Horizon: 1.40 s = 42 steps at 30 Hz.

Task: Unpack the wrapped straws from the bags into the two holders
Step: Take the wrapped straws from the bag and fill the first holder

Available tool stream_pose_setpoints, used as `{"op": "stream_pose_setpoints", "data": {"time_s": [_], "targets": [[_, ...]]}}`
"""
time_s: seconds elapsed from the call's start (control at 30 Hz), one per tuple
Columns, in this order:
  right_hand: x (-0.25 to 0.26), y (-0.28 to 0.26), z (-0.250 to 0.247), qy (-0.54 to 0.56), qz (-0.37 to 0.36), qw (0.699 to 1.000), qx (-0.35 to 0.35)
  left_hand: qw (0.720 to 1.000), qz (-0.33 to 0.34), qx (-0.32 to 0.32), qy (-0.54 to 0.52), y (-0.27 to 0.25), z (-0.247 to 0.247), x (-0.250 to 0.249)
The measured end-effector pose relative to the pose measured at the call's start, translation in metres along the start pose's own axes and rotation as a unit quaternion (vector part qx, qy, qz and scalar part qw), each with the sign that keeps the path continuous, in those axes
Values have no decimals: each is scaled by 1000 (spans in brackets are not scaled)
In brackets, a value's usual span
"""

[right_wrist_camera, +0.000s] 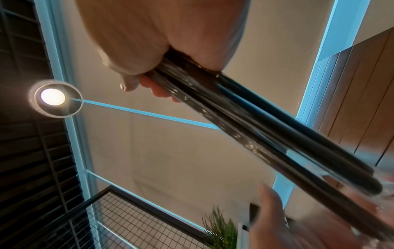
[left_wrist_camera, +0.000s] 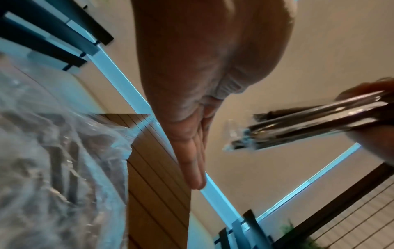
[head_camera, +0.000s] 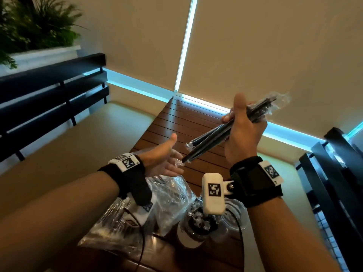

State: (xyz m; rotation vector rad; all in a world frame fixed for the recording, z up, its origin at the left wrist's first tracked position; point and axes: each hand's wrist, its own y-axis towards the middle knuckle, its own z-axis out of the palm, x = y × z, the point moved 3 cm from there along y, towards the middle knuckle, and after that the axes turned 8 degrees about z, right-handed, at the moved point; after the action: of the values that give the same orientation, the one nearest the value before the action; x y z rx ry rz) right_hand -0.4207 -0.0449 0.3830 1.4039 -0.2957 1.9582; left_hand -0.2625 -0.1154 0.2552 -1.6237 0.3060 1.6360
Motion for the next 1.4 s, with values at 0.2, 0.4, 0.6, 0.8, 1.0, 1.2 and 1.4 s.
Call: {"op": "stream_pose_setpoints", "data": {"time_s": [0.2, 0.4, 0.6, 0.8, 1.0, 1.2, 1.4], "targets": [[-8, -15, 3, -51, 1, 999, 17, 999, 3, -5, -54, 13, 33, -33], [-12, -20, -13, -130, -24, 991, 15, 999, 20, 40, -9, 18, 53, -28], [-1, -4, -66, -101, -6, 988, -117, 915, 80, 162, 361, 9, 63, 33], [-15, -15, -88, -138, 11, 985, -107, 710, 142, 190, 664, 14, 103, 72], [-29, -22, -114, -164, 51, 981, -90, 745, 167, 117, 635, 31, 92, 72], [-60, -42, -124, -188, 90, 977, -44, 751, 165, 92, 632, 37, 84, 71], [-99, -53, -118, -204, 116, 968, -86, 750, 171, 88, 633, 34, 89, 73]]}}
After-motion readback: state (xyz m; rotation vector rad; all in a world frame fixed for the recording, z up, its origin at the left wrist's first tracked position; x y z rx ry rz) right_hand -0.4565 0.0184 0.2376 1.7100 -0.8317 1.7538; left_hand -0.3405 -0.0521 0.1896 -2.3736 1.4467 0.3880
